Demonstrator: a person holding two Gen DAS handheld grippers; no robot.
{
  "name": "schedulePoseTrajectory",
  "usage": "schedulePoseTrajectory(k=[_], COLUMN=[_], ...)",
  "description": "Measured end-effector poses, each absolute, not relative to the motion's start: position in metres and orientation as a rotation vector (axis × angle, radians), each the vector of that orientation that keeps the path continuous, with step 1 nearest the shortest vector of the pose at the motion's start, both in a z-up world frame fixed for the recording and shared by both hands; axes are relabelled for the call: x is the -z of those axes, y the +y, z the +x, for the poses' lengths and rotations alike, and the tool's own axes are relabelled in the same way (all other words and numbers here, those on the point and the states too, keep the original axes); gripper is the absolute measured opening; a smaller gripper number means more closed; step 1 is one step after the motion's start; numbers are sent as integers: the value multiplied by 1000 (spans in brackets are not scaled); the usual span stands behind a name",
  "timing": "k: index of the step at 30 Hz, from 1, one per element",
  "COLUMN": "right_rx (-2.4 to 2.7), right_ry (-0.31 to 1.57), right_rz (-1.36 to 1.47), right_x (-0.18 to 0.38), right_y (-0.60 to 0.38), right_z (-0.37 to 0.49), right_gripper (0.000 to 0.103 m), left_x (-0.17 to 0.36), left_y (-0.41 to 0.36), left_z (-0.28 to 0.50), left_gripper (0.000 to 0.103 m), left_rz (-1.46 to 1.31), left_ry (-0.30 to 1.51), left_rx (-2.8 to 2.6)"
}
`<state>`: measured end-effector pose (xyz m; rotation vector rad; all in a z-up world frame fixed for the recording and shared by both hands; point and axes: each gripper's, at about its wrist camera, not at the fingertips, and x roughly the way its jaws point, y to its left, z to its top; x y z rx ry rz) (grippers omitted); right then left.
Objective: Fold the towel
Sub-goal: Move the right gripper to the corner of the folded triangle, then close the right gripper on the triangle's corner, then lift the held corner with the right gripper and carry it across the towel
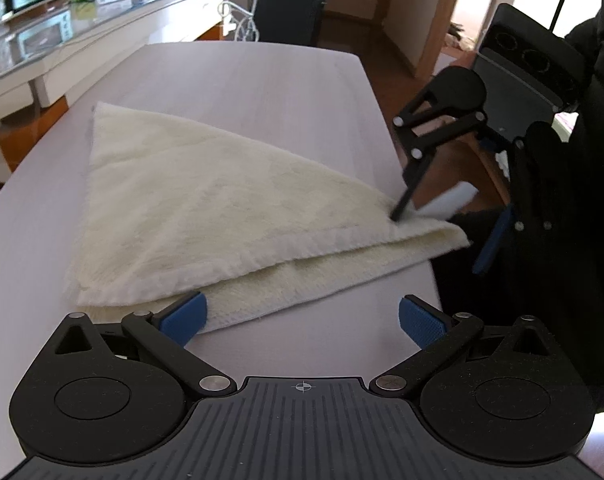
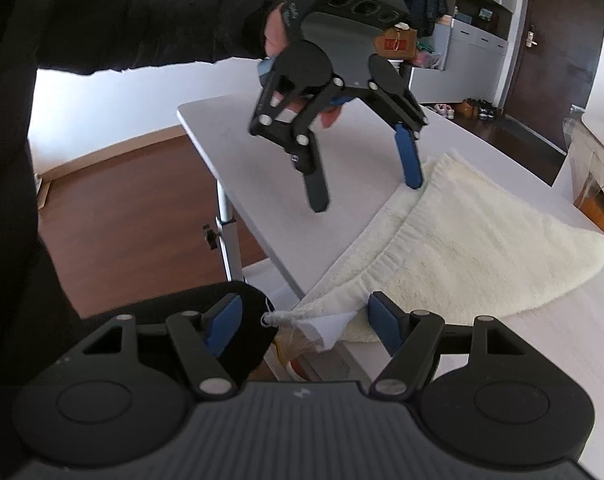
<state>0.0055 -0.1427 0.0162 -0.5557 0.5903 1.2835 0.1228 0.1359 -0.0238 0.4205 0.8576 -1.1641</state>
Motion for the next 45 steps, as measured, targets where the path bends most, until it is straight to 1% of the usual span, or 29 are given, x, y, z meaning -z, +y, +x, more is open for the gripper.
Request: schedulePoseTrajectory(k=[3, 6, 10, 12, 16, 20, 22, 23, 25, 29, 34, 40, 45], right_rx=[-1271, -1252, -1221, -1208, -1169, -1149, -1152, -1152, -1155, -1160, -1168, -1176, -1164], right_ry=[570, 523, 445, 422, 357, 323, 340, 345, 359, 377, 404, 438, 467], right_rz=[-577, -629, -698, -722, -840, -888, -870, -860, -843, -806, -754, -705, -658], right_x=[-14, -12, -8, -5, 7, 11, 10, 9, 3, -4, -13, -16, -18], right_y=[-150, -155, -156, -154, -146, -141, -142, -143, -145, -153, -161, -166, -170], right_z=[2, -6, -18, -23, -38, -46, -43, -42, -38, -32, -23, -10, -7], right_gripper=[72, 71, 71, 67, 63, 52, 44, 38, 35, 27, 25, 25, 25], left_x=[23, 16, 2, 0, 6, 12, 16, 18, 20, 22, 22, 10, 18], left_y=[130, 132, 140, 142, 142, 143, 142, 142, 143, 142, 136, 139, 137], left_z=[107, 103, 107, 114, 130, 134, 133, 132, 128, 121, 104, 111, 124], left_gripper=[103, 103, 103, 103, 103, 103, 103, 103, 103, 103, 103, 103, 103], left_rz=[439, 397, 358, 353, 353, 361, 364, 371, 381, 383, 424, 394, 397], left_ry=[855, 859, 812, 806, 828, 847, 858, 861, 857, 854, 861, 793, 840], left_rx=[1134, 1099, 1032, 1001, 999, 1011, 1013, 1012, 1007, 1005, 1001, 941, 927])
